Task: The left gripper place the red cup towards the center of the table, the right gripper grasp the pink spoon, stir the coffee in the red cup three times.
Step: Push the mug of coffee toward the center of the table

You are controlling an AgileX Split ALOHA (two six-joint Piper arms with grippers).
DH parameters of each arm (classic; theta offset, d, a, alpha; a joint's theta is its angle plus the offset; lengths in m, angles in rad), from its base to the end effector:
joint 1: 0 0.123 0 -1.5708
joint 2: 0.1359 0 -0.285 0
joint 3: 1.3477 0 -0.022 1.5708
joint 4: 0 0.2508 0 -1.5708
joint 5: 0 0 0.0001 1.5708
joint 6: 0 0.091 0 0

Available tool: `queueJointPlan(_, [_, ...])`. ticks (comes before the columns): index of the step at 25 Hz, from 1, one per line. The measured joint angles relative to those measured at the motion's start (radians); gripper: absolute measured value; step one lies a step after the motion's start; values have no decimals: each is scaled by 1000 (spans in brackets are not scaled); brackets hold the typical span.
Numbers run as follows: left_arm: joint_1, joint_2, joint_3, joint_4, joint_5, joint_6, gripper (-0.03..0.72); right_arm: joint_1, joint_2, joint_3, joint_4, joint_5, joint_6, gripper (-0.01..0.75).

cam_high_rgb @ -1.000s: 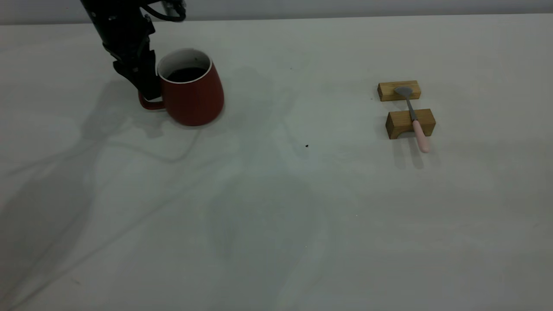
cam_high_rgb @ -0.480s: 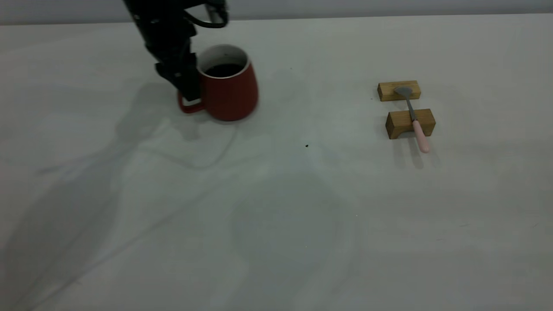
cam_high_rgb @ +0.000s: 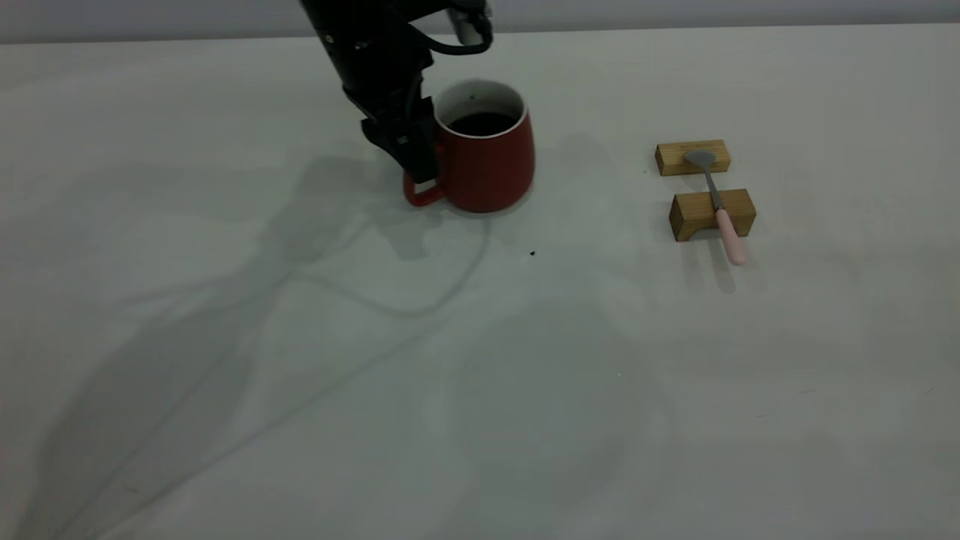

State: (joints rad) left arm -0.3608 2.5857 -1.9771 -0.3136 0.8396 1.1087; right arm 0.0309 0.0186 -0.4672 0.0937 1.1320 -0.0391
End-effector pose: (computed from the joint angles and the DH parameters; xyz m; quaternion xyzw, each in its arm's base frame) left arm 0.4690 -0.1993 0.0472 0.5906 0.7902 -0.0800 0.1425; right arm -0.0024 0.0076 0.2629 -0.0332 0.8820 0.0449 0.4679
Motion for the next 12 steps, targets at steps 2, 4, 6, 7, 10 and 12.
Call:
queueJointPlan(2, [0,0,0,-2,-1,0,443,0,0,0,0,0,0,237])
queueJointPlan(4, [0,0,0,14,9,-2,443,0,0,0,0,0,0,237])
queueJointPlan(6, [0,-1,0,69,37,-29,443,0,0,0,0,0,0,237])
queueJointPlan(7, [0,-5,0,97,55,-48,443,0,0,0,0,0,0,237])
queueJointPlan(10, [1,-23,0,163,81,-117,443,0,0,0,0,0,0,237])
queueJointPlan(12, [1,-42,0,172,81,-138,443,0,0,0,0,0,0,237])
